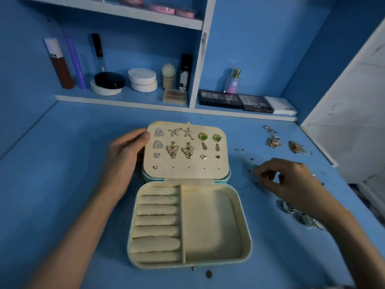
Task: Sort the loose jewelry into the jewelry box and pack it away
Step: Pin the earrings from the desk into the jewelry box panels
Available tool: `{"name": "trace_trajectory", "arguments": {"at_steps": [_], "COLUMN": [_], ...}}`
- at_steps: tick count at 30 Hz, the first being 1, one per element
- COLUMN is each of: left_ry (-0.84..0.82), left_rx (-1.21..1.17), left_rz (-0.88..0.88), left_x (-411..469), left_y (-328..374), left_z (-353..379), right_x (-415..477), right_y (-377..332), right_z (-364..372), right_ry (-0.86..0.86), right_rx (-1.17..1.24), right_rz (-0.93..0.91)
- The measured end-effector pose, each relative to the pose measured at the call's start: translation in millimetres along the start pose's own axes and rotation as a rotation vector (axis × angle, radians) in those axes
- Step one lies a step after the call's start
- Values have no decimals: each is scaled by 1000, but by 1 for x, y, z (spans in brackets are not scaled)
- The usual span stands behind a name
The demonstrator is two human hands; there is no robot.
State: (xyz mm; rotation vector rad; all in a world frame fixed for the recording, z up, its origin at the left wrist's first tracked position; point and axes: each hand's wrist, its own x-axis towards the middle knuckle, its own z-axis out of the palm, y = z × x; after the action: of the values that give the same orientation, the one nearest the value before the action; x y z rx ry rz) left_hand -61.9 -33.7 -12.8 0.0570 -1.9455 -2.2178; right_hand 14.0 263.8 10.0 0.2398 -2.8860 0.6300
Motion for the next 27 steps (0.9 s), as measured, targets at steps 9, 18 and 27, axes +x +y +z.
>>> {"name": "trace_trajectory", "arguments": {"at_steps": [9, 18, 27], "left_ry": [-190, -441, -423], "left_rx": [72, 131, 235], "left_rz": [-79, -102, -35], "left_x": [0, -9, -15], "left_y": [5, 15, 14], "left_z": [-14, -34, -30], "right_x": [7, 25, 31], "right_y": [9, 13, 16], "right_z": [-5, -12, -12], "right_ry": [82, -4, 11], "right_rx": [38, -20, -15], "right_rz": [107, 76, 99]}}
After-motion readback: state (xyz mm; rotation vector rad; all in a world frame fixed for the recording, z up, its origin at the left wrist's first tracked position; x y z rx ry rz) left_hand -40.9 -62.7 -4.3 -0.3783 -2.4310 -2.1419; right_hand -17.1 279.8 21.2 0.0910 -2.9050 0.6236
